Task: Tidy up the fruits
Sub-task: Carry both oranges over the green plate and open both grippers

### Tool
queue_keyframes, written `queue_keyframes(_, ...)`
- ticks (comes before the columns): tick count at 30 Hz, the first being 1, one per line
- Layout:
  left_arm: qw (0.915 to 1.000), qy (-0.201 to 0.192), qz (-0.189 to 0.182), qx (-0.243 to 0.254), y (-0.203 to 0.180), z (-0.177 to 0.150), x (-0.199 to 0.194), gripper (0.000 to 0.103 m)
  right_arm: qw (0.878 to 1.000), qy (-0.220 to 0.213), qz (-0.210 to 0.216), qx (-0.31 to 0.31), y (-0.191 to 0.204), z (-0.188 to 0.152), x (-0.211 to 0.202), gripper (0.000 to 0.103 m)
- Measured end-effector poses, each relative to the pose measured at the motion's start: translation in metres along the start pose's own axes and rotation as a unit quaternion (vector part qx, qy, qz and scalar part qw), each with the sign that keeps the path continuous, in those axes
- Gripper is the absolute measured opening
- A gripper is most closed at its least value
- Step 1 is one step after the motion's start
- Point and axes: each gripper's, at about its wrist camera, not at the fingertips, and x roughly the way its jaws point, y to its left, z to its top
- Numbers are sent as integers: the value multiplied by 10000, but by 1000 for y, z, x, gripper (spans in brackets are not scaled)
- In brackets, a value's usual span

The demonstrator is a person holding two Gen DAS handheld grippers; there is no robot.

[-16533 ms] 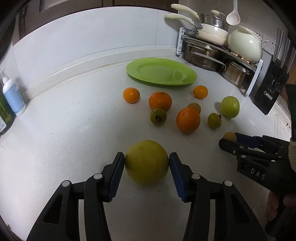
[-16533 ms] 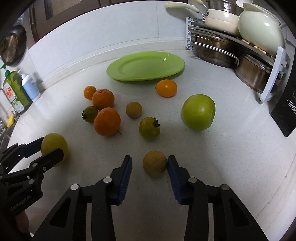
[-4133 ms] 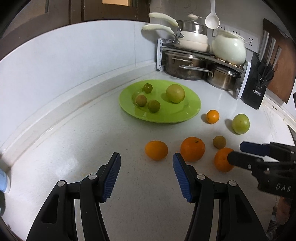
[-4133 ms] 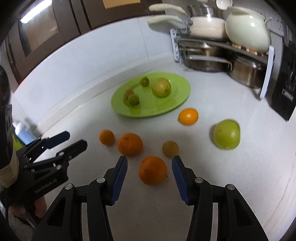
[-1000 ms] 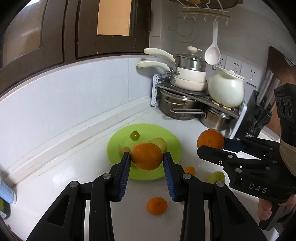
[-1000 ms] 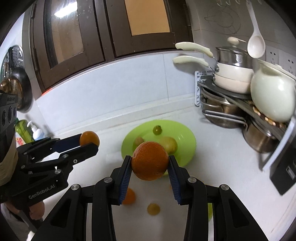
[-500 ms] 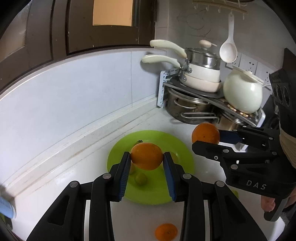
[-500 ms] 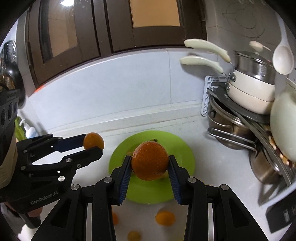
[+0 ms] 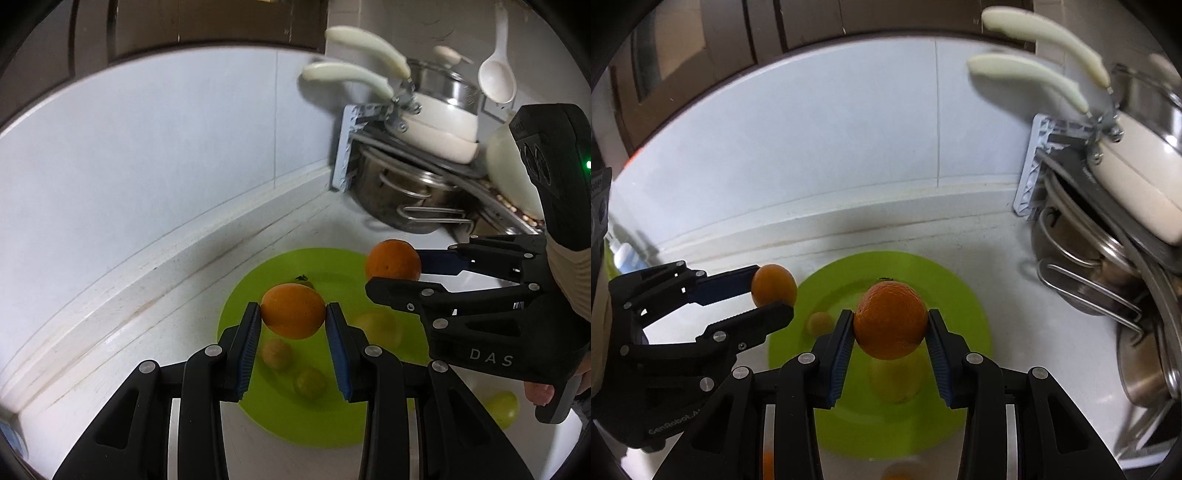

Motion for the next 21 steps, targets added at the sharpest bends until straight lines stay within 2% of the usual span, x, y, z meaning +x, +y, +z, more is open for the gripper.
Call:
queue_keyframes(11,9995,321,-28,37,13,-1,40,36,9988,489,32,-41,-7,5,45,40)
queue_keyframes(21,9990,435,-106,5,14,-3,53,36,9984,564,-1,-62,-8,3,52,40)
